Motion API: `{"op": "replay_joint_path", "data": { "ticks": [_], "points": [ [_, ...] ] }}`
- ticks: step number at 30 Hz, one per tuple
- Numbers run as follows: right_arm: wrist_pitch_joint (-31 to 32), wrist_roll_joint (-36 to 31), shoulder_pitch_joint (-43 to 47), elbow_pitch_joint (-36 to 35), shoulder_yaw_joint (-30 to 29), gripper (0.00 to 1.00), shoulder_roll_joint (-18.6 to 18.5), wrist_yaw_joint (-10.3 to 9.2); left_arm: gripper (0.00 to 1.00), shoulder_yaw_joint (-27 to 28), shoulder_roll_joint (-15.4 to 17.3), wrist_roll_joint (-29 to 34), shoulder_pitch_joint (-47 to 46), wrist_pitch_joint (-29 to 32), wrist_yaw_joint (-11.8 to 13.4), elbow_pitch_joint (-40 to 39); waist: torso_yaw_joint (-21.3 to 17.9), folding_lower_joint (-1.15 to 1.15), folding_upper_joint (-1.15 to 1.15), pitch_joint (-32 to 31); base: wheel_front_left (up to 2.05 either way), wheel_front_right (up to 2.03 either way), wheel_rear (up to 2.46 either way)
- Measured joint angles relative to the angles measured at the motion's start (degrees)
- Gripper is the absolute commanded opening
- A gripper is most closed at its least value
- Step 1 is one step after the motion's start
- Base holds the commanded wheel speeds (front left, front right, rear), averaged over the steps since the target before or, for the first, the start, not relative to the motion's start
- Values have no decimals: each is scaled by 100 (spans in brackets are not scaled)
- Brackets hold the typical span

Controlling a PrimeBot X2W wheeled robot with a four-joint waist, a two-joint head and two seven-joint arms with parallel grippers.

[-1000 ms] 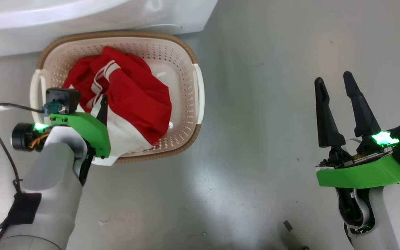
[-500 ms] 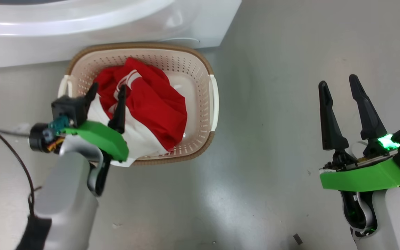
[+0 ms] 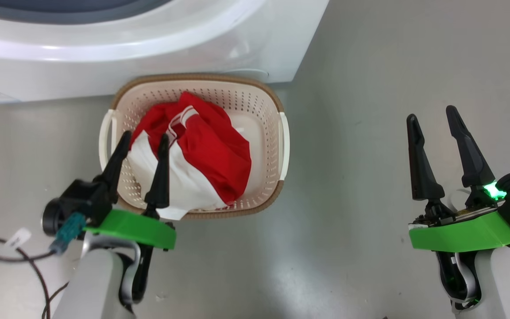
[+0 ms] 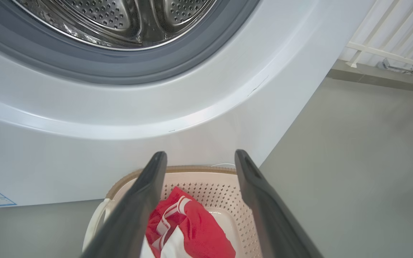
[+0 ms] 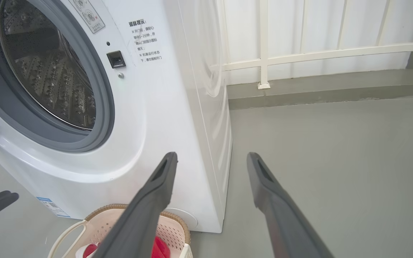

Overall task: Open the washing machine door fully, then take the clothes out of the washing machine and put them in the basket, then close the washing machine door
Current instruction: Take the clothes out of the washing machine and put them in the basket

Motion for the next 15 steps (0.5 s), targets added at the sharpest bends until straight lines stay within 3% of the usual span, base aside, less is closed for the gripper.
{"op": "replay_joint_path", "data": {
  "ticks": [15],
  "points": [
    [0,-119,279,121,-105,100,0,0,100,298,-103,127,843,-1,51,-1007,130,0,0,-652,0,0,0]
  ]
}}
